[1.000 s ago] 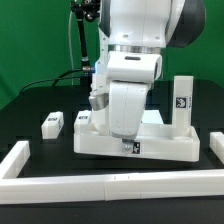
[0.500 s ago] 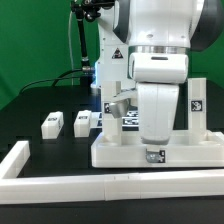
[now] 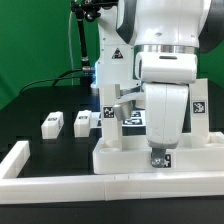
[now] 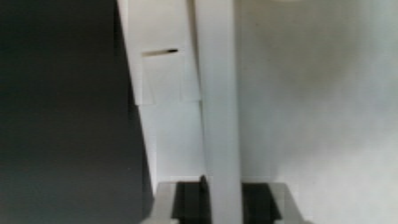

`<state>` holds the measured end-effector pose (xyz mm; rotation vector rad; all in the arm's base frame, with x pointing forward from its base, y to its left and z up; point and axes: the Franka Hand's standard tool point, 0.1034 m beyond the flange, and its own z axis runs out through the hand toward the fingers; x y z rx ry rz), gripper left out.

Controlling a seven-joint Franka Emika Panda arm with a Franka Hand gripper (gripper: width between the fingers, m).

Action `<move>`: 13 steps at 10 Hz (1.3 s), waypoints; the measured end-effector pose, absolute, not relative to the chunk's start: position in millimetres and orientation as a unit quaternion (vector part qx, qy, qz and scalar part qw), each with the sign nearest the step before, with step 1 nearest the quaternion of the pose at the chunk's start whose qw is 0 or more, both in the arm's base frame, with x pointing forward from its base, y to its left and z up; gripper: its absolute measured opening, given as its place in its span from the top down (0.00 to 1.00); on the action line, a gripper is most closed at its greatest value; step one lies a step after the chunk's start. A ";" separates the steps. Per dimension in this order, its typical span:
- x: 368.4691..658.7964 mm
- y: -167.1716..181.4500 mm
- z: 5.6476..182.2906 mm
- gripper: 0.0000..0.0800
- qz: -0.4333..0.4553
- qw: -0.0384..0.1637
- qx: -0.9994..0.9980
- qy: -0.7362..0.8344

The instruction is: Assemble desk

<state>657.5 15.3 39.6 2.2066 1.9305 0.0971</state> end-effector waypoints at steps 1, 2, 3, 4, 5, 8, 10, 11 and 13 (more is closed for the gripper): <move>657.5 15.1 39.5 0.92 0.033 0.106 0.748 0.654; 657.1 15.1 39.5 0.92 0.039 0.111 0.746 0.655; 656.4 14.7 39.5 0.92 0.045 0.117 0.744 0.657; 655.2 14.6 39.7 0.92 0.052 0.122 0.740 0.659; 653.1 15.7 39.3 0.92 0.054 0.124 0.737 0.662; 652.5 17.8 39.0 0.92 0.055 0.128 0.732 0.667; 645.6 17.8 33.0 0.92 0.055 0.132 0.727 0.672; 645.3 17.6 32.2 0.92 0.054 0.131 0.727 0.672; 646.7 17.8 32.3 0.92 0.051 0.130 0.728 0.672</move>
Offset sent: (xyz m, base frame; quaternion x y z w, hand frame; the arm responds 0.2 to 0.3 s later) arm -0.0263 0.0030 -0.0178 -0.0073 0.0061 -0.0172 0.9998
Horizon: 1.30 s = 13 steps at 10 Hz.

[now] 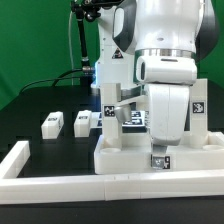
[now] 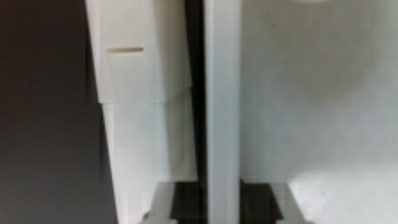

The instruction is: Assemble desk

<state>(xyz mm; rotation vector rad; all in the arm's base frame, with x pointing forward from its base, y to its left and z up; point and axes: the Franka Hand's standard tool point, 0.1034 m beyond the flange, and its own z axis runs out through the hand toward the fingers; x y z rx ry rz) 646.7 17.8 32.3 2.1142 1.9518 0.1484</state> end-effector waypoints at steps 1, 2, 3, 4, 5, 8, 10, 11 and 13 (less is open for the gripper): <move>650.5 18.6 34.0 0.92 0.050 0.130 0.728 0.672; 655.3 19.9 34.9 0.92 0.047 0.129 0.727 0.672; 655.5 20.0 34.4 0.92 0.046 0.128 0.727 0.673; 655.2 19.4 34.2 0.90 0.045 0.128 0.728 0.672; 655.1 18.9 34.1 0.90 0.045 0.128 0.728 0.672; 655.1 17.4 34.0 0.28 0.045 0.128 0.729 0.671; 655.1 16.6 34.0 0.22 0.045 0.128 0.729 0.671; 655.2 16.3 34.0 0.19 0.045 0.128 0.729 0.671; 655.2 15.9 34.1 0.19 0.045 0.128 0.730 0.670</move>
Offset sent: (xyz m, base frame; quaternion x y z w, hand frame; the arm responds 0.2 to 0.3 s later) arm 0.0000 0.0000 0.0000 0.0000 0.0000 0.0000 1.0000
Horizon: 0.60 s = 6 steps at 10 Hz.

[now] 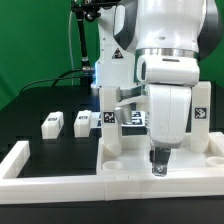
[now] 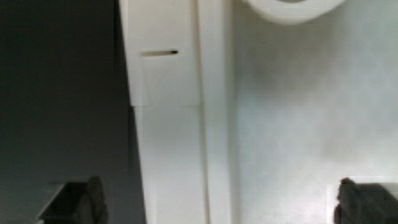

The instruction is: Assemble desk

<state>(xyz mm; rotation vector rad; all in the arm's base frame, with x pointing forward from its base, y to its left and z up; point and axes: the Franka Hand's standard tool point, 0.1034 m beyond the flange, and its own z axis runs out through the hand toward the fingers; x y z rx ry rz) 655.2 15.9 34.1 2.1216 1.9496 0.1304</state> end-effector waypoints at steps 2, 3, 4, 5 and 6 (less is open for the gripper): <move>655.2 15.5 34.1 0.19 0.045 0.128 0.730 0.670; 656.5 16.4 37.0 0.19 0.045 0.128 0.733 0.666; 661.0 19.3 60.4 0.19 0.038 0.124 0.745 0.655; 663.0 13.9 92.2 0.19 0.031 0.120 0.752 0.647; 664.2 5.1 112.8 0.19 0.026 0.119 0.761 0.637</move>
Offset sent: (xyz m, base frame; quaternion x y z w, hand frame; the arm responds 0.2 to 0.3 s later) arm 0.0039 0.0041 0.0789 0.0143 -0.0532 0.0454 0.9974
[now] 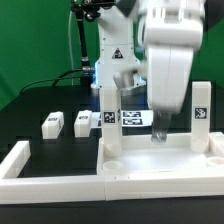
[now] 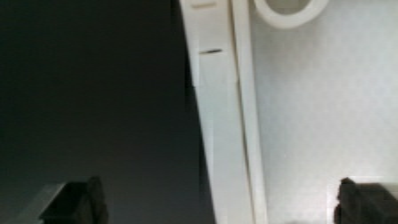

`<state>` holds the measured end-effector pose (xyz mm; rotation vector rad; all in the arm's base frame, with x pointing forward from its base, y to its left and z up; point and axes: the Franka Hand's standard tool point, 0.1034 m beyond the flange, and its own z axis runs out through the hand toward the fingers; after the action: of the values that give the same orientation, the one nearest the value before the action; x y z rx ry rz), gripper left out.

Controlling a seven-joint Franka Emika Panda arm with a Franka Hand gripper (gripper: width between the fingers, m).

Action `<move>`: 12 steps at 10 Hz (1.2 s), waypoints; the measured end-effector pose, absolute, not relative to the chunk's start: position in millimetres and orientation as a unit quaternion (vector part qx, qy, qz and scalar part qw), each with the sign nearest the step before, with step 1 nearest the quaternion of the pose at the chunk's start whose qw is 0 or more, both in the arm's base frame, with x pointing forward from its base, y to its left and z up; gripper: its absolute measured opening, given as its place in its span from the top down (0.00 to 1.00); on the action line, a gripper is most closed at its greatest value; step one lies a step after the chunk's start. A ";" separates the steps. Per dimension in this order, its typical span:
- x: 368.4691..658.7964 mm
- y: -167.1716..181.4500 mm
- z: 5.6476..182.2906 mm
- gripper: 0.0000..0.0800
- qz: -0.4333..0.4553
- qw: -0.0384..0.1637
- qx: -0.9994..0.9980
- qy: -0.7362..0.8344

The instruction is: Assemble desk

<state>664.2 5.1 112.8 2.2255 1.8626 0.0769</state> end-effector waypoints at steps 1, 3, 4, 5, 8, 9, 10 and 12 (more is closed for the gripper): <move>666.9 -4.9 130.5 0.19 0.017 0.117 0.765 0.633; 672.7 -32.4 161.7 0.19 0.025 0.125 0.794 0.595; 671.3 -41.2 159.9 0.19 0.030 0.127 0.814 0.566; 671.0 -38.3 159.0 0.19 0.034 0.125 0.834 0.537; 669.9 -40.4 157.8 0.19 0.045 0.121 0.878 0.461; 664.5 -51.6 155.9 0.19 0.043 0.115 0.888 0.444; 662.0 -66.1 168.9 0.19 0.042 0.101 0.908 0.404; 650.9 -99.4 181.3 0.19 0.040 0.076 0.932 0.351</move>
Offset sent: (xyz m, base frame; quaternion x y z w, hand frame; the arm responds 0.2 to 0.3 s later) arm -0.0132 -0.0542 0.0113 -0.0284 0.0224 0.1709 0.9846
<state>650.9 -99.4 181.3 2.7953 1.0520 0.1209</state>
